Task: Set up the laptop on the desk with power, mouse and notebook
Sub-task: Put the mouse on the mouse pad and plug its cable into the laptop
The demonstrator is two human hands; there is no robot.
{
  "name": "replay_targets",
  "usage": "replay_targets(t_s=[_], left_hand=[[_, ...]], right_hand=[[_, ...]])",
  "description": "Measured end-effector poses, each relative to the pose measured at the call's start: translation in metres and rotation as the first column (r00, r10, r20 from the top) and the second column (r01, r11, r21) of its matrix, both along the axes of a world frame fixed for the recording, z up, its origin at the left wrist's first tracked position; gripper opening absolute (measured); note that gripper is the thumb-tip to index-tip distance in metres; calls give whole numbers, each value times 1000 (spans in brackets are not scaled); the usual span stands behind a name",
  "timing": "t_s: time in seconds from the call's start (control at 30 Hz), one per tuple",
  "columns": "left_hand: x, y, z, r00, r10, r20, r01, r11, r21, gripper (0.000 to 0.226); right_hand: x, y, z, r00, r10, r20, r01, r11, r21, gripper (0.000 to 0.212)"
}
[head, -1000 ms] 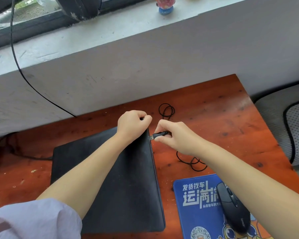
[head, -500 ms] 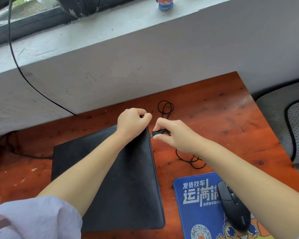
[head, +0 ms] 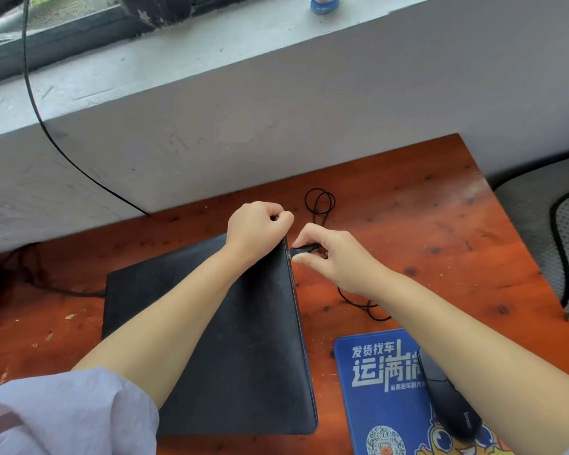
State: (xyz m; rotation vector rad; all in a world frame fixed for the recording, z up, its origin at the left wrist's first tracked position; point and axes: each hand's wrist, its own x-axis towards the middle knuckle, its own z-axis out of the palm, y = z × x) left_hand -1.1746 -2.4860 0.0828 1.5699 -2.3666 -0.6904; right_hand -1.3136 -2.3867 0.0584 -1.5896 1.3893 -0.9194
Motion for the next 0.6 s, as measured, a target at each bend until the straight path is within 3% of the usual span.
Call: replay_targets(t_s=[0.27,0.6], left_hand=[[-1,-5,-10,1000,10,14,-10,1000,5,29],[-10,-21,-65,978,20,208,-49,990,133,27]], right_hand=[[-2,-8,-7,995,48,-92,-41,996,76,14],[0,-27,-49,850,8,-527,37,997,74,20]])
